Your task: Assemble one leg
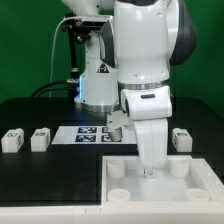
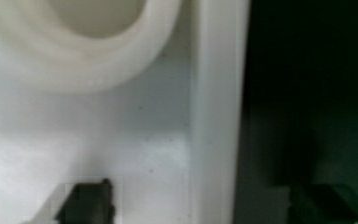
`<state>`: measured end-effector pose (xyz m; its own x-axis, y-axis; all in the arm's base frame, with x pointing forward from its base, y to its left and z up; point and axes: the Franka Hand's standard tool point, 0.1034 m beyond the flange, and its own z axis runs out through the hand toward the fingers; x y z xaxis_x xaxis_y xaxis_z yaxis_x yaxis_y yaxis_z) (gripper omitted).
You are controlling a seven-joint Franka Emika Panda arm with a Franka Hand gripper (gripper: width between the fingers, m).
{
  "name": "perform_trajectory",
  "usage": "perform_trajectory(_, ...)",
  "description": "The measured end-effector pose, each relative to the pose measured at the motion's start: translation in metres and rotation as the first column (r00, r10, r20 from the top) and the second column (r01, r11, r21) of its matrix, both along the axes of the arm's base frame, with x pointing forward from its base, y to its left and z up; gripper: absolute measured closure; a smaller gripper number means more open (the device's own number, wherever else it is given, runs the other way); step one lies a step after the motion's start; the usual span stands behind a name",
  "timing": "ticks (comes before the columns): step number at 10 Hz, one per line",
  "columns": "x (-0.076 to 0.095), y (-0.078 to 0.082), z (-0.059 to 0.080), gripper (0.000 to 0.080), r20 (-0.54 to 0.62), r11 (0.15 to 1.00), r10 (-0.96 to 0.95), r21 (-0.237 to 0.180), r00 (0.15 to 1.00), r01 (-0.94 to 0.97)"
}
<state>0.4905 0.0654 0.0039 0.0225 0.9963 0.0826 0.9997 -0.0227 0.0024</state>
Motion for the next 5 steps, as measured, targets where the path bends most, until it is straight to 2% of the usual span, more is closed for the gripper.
perform_trajectory(1,0.0000,-0.0001,0.0000,0.0194,0.000,1.000,0.000,0.000,1.000,0.000)
perform_trajectory(2,0.0001,-0.0001,0.0000,0.0163,0.000,1.000,0.000,0.000,1.000,0.000)
perform_trajectory(5,0.0001,-0.0002,0.0001,0.0151,0.000,1.000,0.000,0.000,1.000,0.000)
